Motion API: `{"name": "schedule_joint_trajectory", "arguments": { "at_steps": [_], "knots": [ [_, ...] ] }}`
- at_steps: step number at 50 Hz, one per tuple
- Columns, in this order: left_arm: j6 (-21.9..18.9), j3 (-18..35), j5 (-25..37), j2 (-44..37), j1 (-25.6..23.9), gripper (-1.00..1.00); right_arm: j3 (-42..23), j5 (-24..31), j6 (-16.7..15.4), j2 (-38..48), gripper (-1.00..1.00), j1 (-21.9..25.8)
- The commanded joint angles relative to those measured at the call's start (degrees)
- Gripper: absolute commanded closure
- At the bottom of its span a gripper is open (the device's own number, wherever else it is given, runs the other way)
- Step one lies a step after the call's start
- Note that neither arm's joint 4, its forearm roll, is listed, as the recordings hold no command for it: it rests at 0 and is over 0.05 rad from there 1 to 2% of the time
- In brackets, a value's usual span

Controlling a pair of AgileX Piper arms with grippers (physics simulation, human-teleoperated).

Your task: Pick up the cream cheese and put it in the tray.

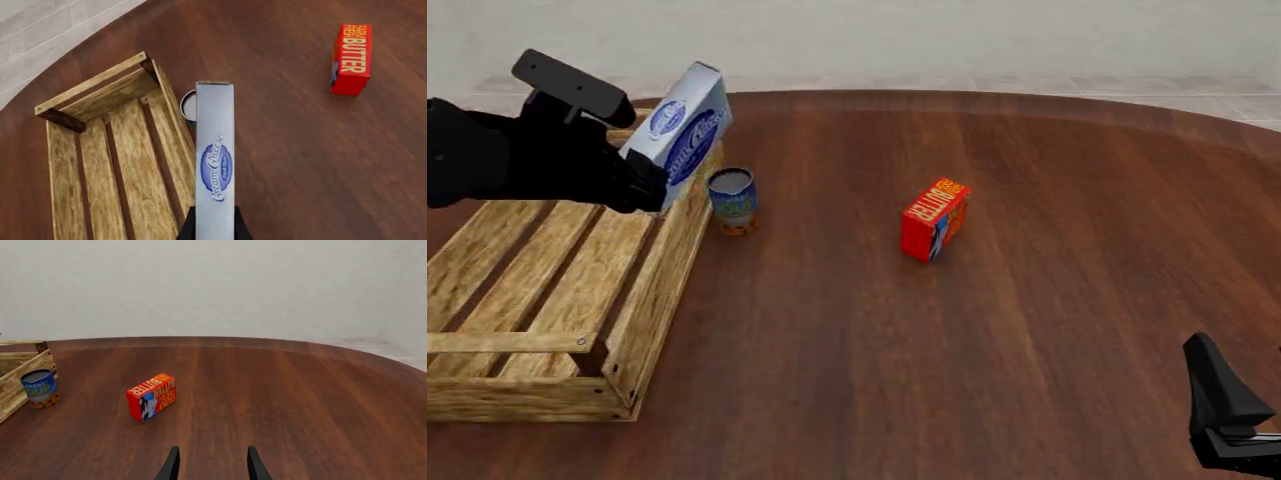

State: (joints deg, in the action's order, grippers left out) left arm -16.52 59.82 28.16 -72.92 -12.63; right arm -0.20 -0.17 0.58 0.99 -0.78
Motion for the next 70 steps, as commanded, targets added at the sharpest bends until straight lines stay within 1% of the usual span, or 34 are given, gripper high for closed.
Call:
{"name": "schedule_joint_trajectory", "arguments": {
  "at_steps": [1, 11, 17, 24, 34, 40, 47, 51, 52, 54, 62, 68, 70],
  "knots": [
    [-1.26, 0.02, -0.62, -0.38, 4.48, 1.0, 0.0, -0.01, -0.03, 0.03, -1.0, -0.01],
    [-2.26, -1.44, -1.04, -0.26, 7.11, 1.0, 0.0, -0.04, -0.01, 0.09, -1.0, -0.02],
    [-3.68, -4.09, -2.39, -0.26, 9.33, 1.0, 0.0, -0.02, 0.02, 0.06, -1.0, -0.06],
    [-2.93, -4.95, -2.74, 0.3, 11.56, 1.0, 0.0, -0.01, -0.02, 0.04, -1.0, -0.04],
    [-2.47, -4.57, -2.59, 0.21, 14.08, 1.0, 0.0, -0.01, -0.13, 0.05, -1.0, -0.07],
    [-2.23, -5.16, -3.69, -0.59, 15.73, 1.0, 0.0, -0.02, -0.12, 0.06, -1.0, -0.09],
    [-3.11, -7.14, -5.82, -2.02, 17.54, 1.0, 0.0, 0.0, -0.14, 0.03, -1.0, -0.11],
    [-2.95, -8.06, -7.43, -3.63, 18.76, 1.0, 0.0, -0.01, -0.14, 0.05, -1.0, -0.1],
    [-3.25, -7.82, -8.13, -5.19, 20.18, 1.0, 0.0, -0.01, -0.13, 0.05, -1.0, -0.1],
    [-3.72, -8.06, -9.08, -6.14, 20.98, 1.0, 0.0, -0.01, -0.1, 0.06, -1.0, -0.09],
    [-2.95, -8.9, -9.84, -6.71, 20.89, 1.0, 0.0, -0.03, -0.12, 0.09, -1.0, -0.08],
    [-3.69, -9.34, -11.27, -8.79, 22.18, 1.0, -0.01, 0.0, -0.16, 0.02, -1.0, -0.1],
    [-2.61, -10.15, -11.66, -9.26, 21.51, 1.0, 0.0, -0.01, -0.16, 0.05, -1.0, -0.09]
  ]
}}
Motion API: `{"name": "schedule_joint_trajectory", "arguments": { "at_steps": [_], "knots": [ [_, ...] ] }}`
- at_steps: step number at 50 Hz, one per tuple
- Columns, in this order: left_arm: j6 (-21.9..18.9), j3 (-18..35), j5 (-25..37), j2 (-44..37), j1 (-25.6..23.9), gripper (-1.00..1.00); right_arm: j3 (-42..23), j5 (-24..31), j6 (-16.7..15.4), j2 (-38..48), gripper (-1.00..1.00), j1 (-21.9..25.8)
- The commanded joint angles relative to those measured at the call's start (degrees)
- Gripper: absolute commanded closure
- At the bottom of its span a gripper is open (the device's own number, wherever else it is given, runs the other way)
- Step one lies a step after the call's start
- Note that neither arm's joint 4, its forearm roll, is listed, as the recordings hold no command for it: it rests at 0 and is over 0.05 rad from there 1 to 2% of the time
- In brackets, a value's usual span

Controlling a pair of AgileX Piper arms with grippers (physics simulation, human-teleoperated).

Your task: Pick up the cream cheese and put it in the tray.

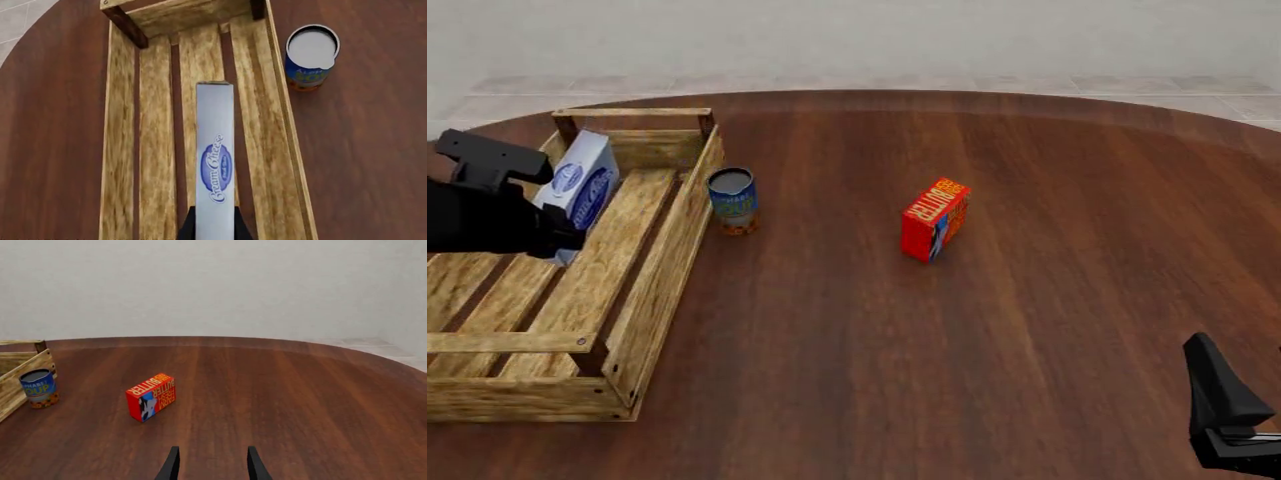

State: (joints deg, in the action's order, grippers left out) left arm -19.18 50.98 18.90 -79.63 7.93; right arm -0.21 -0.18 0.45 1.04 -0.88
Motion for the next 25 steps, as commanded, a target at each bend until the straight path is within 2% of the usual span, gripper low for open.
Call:
{"name": "schedule_joint_trajectory", "arguments": {
  "at_steps": [1, 25],
  "knots": [
    [-0.24, -1.58, -2.79, -2.86, 1.12, 1.0, 0.0, 0.0, -0.03, 0.01, -1.0, 0.01],
    [-0.1, -4.11, -6.64, -9.15, 3.33, 1.0, 0.0, -0.01, -0.09, 0.03, -1.0, -0.03]
  ]
}}
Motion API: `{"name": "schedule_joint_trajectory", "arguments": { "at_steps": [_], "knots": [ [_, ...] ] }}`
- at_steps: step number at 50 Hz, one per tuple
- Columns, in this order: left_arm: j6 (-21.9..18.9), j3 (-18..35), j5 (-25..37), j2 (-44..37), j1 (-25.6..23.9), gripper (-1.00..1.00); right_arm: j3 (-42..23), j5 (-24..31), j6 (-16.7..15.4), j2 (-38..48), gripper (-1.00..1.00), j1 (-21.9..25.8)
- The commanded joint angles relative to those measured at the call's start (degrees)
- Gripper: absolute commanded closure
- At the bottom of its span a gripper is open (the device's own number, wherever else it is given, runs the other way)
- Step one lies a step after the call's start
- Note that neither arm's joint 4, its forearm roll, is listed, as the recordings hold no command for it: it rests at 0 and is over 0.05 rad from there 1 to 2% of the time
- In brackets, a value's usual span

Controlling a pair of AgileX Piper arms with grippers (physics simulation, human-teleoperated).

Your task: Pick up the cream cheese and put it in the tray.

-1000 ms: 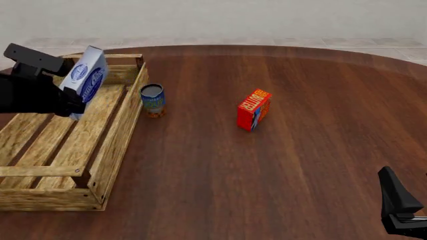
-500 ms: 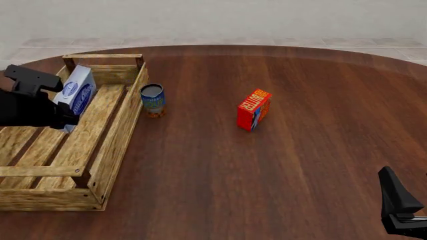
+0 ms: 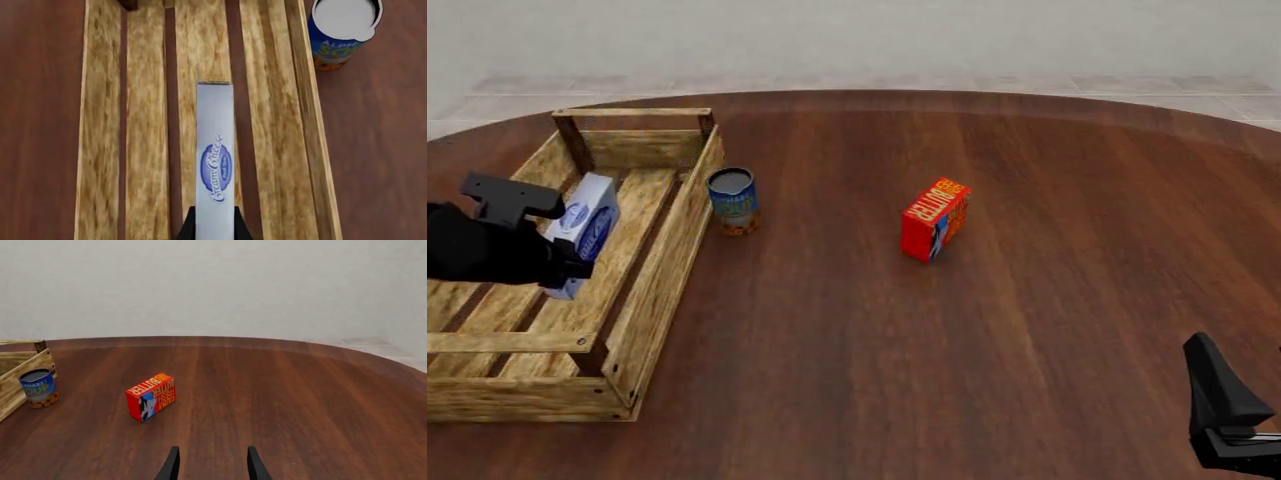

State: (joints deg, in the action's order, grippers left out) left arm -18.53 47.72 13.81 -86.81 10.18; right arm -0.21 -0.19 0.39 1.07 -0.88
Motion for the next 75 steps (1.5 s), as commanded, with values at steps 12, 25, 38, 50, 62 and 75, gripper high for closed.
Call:
{"name": "schedule_joint_trajectory", "arguments": {
  "at_steps": [12, 25, 38, 50, 62, 75],
  "knots": [
    [-1.46, -1.18, -3.35, -4.7, 1.81, 1.0, -0.01, 0.01, -0.19, -0.01, -1.0, -0.02],
    [-1.51, -0.67, -3.47, -4.61, 1.92, 1.0, -0.01, 0.04, -0.22, -0.09, -1.0, 0.0],
    [-2.84, -0.43, -3.92, -5.31, 2.47, -1.0, -0.01, 0.03, -0.25, -0.07, -1.0, 0.01],
    [-3.13, -0.98, -4.01, -4.19, 1.87, -1.0, -0.01, 0.05, -0.24, -0.1, -1.0, 0.03],
    [-1.9, -1.17, -1.85, -0.83, 0.85, -1.0, -0.01, 0.04, -0.26, -0.09, -1.0, 0.04],
    [-1.63, -0.39, 0.55, 4.08, -0.29, -1.0, -0.01, 0.01, -0.25, -0.02, -1.0, 0.03]
  ]
}}
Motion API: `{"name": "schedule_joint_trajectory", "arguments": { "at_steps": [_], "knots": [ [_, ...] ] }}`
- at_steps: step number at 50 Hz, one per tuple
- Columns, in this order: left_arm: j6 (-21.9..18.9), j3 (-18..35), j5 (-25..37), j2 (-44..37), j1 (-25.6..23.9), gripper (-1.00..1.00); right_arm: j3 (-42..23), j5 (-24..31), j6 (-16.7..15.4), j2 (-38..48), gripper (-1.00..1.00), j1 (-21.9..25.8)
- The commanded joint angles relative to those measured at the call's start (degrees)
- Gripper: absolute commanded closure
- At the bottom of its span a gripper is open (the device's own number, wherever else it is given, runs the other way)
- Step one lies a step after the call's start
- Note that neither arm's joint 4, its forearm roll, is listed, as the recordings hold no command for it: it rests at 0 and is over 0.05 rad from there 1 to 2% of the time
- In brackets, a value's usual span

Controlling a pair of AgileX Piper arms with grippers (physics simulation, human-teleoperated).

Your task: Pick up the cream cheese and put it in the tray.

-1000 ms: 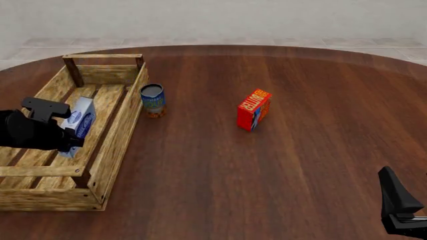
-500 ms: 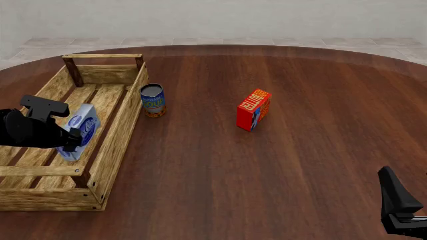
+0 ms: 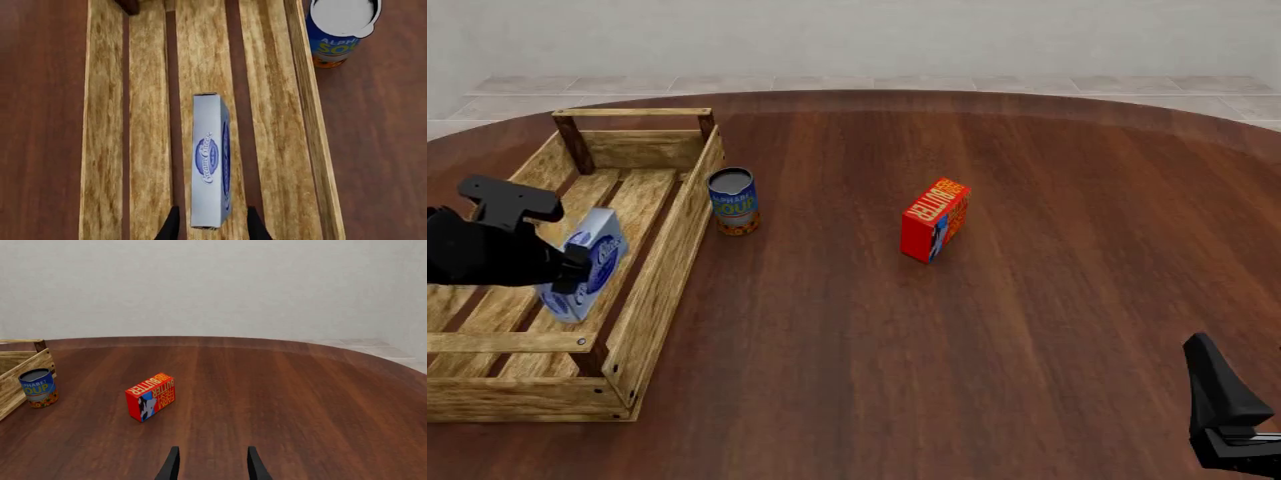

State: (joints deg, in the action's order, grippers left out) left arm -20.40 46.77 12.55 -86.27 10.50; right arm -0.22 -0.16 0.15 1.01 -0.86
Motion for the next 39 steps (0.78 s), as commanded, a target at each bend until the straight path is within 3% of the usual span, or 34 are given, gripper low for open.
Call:
{"name": "schedule_joint_trajectory", "arguments": {
  "at_steps": [1, 20, 29, 39],
  "knots": [
    [0.33, 0.6, 2.21, 4.65, -0.92, -1.0, 0.0, -0.03, -0.02, 0.07, -1.0, 0.02],
    [-1.44, 2.29, 8.23, 16.88, -3.3, -1.0, 0.0, -0.05, -0.15, 0.1, -1.0, 0.03],
    [0.04, 3.43, 12.29, 24.44, -7.04, -1.0, 0.01, -0.13, -0.07, 0.26, -1.0, 0.09],
    [1.19, 1.0, 14.89, 32.57, -11.81, -1.0, 0.02, -0.22, 0.05, 0.41, -1.0, 0.21]
  ]
}}
